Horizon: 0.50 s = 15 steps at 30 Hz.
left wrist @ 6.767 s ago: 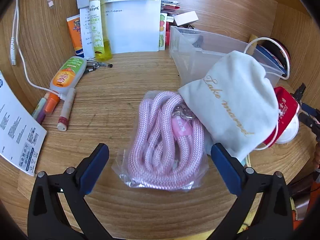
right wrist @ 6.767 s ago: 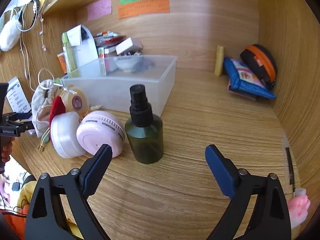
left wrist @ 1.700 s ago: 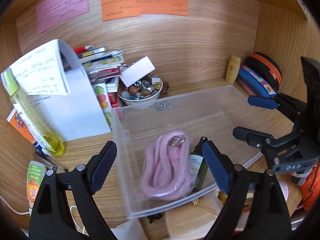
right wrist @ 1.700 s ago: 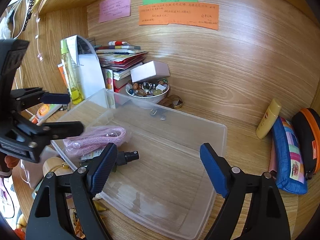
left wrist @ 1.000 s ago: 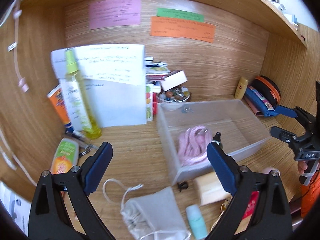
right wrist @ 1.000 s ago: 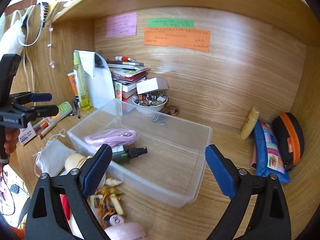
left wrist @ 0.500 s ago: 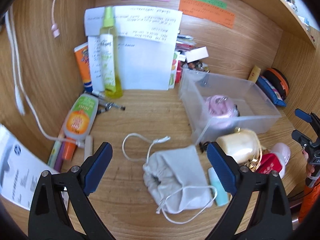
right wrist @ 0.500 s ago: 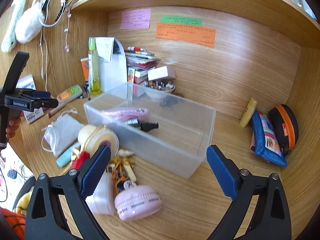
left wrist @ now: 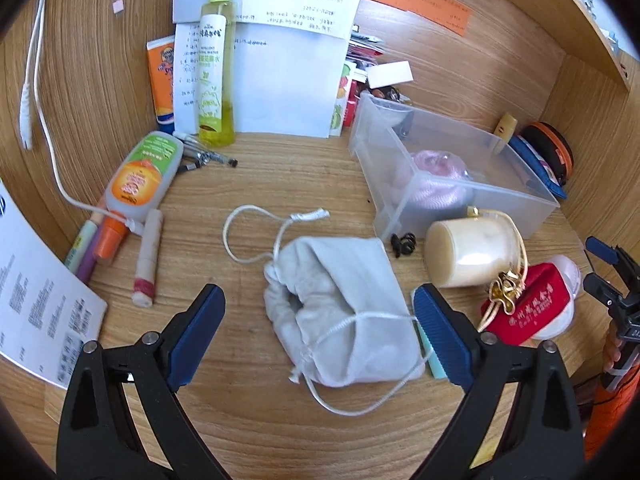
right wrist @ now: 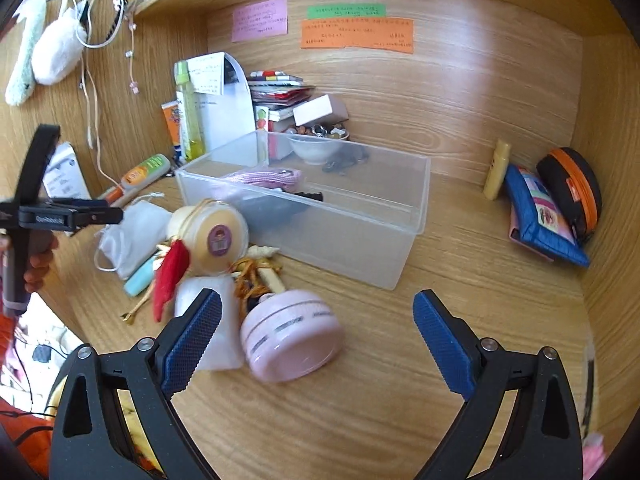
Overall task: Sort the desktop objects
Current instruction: 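Withdraw both tools from the clear box toward the remaining desk items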
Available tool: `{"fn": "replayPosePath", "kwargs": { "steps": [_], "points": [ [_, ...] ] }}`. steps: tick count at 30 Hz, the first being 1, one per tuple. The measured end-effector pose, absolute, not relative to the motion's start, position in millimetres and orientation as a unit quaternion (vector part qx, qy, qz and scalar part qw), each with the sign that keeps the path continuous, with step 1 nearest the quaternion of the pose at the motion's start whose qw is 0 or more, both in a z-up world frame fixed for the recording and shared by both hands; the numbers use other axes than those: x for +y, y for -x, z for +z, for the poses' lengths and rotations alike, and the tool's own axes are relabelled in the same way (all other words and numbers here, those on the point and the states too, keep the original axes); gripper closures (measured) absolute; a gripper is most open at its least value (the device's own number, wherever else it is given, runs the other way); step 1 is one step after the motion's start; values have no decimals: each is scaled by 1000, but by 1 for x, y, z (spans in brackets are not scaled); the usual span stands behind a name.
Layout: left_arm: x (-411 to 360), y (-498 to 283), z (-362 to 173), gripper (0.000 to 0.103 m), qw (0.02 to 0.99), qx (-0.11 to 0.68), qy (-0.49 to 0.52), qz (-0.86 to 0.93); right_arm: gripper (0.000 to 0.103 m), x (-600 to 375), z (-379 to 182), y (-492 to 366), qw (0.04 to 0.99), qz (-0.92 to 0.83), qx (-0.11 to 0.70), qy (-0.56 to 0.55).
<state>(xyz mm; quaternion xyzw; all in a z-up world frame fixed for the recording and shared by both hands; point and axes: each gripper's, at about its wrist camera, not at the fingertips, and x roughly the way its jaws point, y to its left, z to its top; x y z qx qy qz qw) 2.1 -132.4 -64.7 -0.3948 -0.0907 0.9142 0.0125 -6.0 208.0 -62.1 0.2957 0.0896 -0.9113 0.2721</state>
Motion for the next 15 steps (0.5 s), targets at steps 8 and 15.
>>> {"fn": "replayPosePath", "kwargs": {
  "steps": [8, 15],
  "points": [
    [-119, -10, -65, 7, 19, -82, 396, 914, 11, 184, -55, -17, 321, -902, 106, -268],
    [-112, -24, -65, 7, 20, -59, 388, 920, 47, 158, -66, -22, 345, -884, 135, -286]
  ]
}}
